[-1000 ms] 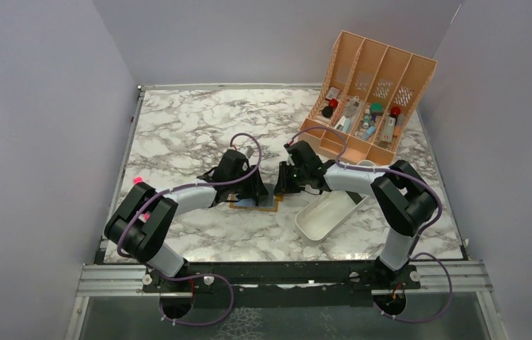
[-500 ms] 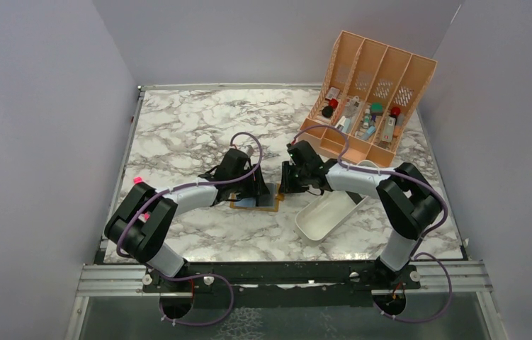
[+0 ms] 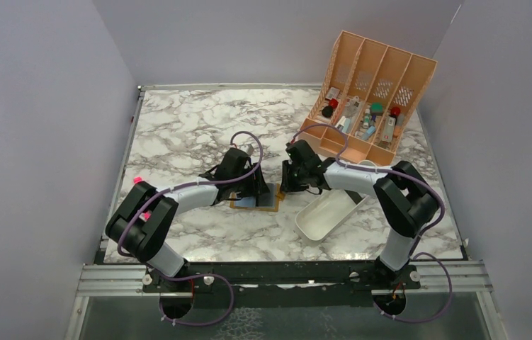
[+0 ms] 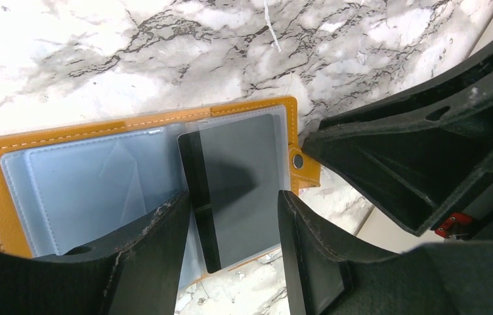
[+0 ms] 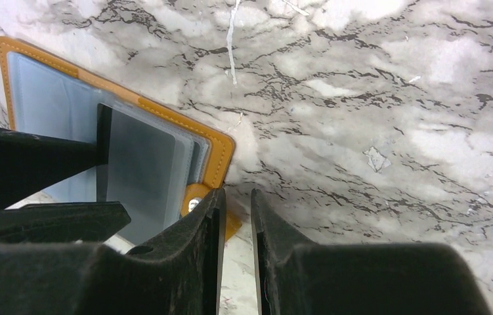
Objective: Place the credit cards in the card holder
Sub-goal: Insert the credit card into the card holder.
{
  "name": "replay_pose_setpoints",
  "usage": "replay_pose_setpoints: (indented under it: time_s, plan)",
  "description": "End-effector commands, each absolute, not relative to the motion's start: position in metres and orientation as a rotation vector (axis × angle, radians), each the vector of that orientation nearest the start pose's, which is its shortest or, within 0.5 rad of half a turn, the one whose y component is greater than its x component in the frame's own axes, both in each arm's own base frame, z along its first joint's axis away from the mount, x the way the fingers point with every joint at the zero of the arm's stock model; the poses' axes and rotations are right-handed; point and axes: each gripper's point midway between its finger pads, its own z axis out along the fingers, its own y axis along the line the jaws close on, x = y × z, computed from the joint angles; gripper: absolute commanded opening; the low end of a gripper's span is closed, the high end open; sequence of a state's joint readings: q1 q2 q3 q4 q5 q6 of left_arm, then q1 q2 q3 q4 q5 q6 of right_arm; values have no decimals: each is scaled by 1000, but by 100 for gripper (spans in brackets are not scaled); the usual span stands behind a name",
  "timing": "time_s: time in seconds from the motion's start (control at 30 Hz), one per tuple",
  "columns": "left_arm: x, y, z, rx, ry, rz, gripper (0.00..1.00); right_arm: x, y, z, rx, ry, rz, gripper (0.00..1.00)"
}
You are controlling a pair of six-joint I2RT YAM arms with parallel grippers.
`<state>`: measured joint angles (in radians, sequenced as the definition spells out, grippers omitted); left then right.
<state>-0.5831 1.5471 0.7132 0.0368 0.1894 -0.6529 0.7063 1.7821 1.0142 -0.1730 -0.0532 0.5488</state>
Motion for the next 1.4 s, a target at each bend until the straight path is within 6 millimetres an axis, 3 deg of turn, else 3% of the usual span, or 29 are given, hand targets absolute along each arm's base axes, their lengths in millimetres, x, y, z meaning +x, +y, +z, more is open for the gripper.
replay_pose_setpoints:
  time_s: [0.0,0.2,0.63,0.8,0.9,1.17,1.37]
  plan:
    - [283,-266,54,73,2440,-857,55,297,291,14,-238,2610,515,25]
    - [281,-278,61,139,2404,-932,55,296,293,11,-233,2616,529,25]
    - [271,-289,57,148,2409,-983,55,291,294,2,-233,2632,550,25]
    - [270,-297,66,89,2406,-1057,54,290,293,0,-227,2638,549,25]
    - [268,-293,61,35,2453,-1031,54,291,291,1,-228,2635,531,25]
    - [265,-275,49,-21,2515,-906,55,301,272,38,-243,2567,408,30]
    - [266,-272,69,-43,2487,-894,55,302,269,69,-243,2519,411,34]
